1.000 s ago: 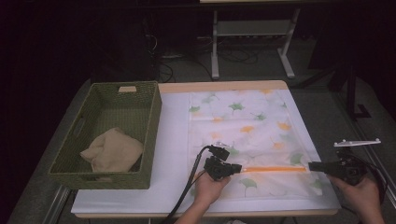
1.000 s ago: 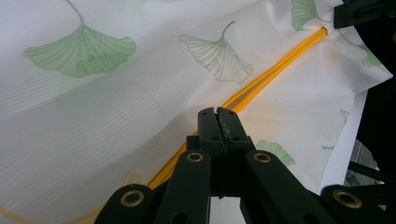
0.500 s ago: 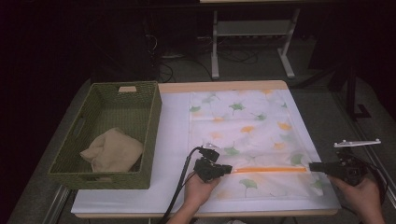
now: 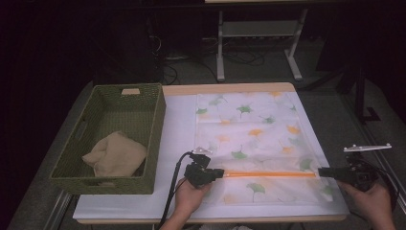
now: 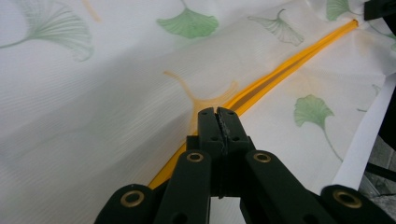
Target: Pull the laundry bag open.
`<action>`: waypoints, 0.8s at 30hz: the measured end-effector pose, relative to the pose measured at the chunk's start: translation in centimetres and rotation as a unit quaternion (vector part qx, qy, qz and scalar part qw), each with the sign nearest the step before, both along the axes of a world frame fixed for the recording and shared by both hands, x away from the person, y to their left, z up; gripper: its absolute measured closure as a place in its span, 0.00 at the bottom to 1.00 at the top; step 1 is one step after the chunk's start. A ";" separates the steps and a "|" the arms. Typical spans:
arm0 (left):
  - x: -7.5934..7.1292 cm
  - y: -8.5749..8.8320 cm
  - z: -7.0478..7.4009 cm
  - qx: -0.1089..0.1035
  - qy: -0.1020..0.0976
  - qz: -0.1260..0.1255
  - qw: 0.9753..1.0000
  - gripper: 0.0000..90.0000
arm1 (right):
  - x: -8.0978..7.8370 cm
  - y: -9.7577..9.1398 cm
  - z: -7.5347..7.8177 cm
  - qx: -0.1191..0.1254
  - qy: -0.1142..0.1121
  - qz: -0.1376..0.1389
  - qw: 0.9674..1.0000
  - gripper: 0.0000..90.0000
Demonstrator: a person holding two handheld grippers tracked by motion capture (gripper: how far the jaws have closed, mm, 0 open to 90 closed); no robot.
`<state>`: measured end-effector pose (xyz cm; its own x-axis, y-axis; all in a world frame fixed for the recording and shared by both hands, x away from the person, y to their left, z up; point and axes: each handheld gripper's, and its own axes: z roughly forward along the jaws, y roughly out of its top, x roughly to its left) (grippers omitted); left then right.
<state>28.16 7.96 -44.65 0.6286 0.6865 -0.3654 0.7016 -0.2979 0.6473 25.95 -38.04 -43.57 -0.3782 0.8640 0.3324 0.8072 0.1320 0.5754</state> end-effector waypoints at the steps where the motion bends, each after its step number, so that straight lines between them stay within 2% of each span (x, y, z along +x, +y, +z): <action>1: -0.1 0.2 0.0 0.001 0.000 0.001 1.000 1.00 | 0.0 0.0 0.0 0.000 0.000 0.001 1.000 0.94; 7: -0.3 1.1 0.1 0.008 -0.003 0.004 1.000 1.00 | 0.0 -0.1 -0.1 -0.003 0.003 -0.001 1.000 0.94; 12: -0.7 2.5 0.2 0.017 -0.012 0.021 1.000 1.00 | 0.0 -0.2 -0.2 -0.002 0.004 -0.003 1.000 0.94; 14: -1.2 3.6 0.3 0.037 -0.024 0.031 0.999 1.00 | 0.0 -0.2 -0.4 -0.001 0.009 -0.003 1.000 0.94; 19: -2.0 4.5 0.7 0.059 -0.038 0.050 0.996 1.00 | 0.2 -0.1 -0.5 -0.004 0.010 -0.002 1.000 0.94; 21: -2.2 4.9 0.8 0.088 -0.046 0.064 0.993 1.00 | 0.3 0.0 -0.7 -0.006 0.011 -0.001 1.000 0.94; 22: -2.2 5.4 0.8 0.090 -0.044 0.076 0.992 1.00 | 0.4 0.0 -0.8 -0.021 0.009 -0.003 1.000 0.94; 23: -2.2 6.2 0.9 0.080 -0.037 0.090 0.992 1.00 | 0.5 0.0 -0.9 -0.025 0.011 -0.005 1.000 0.94; 24: -2.3 6.4 0.8 0.076 -0.029 0.084 0.993 1.00 | 0.5 -0.2 -1.1 -0.008 0.011 -0.006 1.000 0.94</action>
<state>25.90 14.38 -43.88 0.5178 0.8278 -0.2159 0.7119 -0.2769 0.6454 26.44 -38.23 -44.67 -0.3613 0.8734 0.3266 0.8208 0.1317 0.5559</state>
